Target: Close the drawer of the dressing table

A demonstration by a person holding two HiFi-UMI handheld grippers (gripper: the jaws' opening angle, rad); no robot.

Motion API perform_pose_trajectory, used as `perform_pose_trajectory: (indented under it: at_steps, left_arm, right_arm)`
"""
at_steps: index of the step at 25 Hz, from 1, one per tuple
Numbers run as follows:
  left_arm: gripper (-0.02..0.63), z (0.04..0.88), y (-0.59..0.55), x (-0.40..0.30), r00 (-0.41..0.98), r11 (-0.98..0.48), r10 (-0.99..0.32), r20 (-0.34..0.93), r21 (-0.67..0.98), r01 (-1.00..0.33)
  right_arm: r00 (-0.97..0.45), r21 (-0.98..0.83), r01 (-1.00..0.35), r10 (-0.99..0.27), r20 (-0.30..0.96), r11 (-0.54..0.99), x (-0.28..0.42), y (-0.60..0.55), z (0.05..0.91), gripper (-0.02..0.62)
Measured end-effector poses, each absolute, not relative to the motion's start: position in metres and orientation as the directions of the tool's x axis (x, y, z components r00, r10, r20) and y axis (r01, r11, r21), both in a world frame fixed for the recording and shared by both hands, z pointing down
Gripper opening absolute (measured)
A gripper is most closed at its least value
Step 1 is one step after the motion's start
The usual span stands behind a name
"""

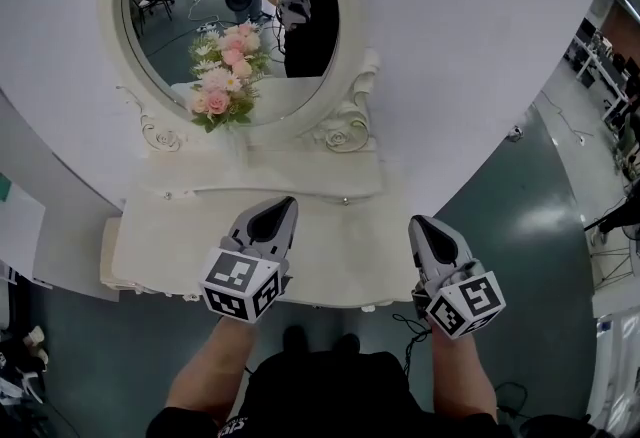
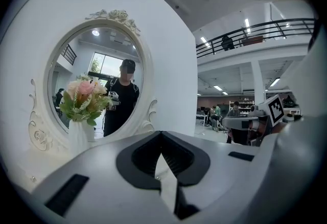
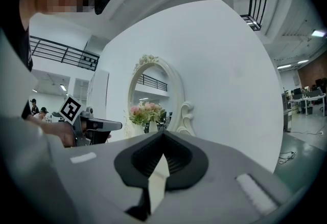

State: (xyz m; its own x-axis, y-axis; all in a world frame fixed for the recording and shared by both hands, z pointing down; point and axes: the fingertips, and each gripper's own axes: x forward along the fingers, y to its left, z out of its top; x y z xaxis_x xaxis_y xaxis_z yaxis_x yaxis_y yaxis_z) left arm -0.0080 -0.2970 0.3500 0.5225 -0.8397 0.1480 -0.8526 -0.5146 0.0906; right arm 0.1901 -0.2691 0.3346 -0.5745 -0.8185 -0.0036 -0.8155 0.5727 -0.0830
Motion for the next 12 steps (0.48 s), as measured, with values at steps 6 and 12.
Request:
perform_pose_trajectory:
  at_steps: [6,12]
  left_arm:
    - [0.008,0.363,-0.297,0.0,0.52,-0.51,-0.837,0.171,0.102,-0.854]
    - [0.006,0.368,-0.303,0.005,0.522,-0.518,-0.833,0.186,0.071,-0.852]
  right_arm:
    - [-0.582,-0.106,-0.808,-0.813,0.003,0.579,0.193,-0.269,0.344,0.008]
    - [-0.573,-0.114,-0.816,-0.819,0.022,0.567,0.201,-0.276,0.348,0.008]
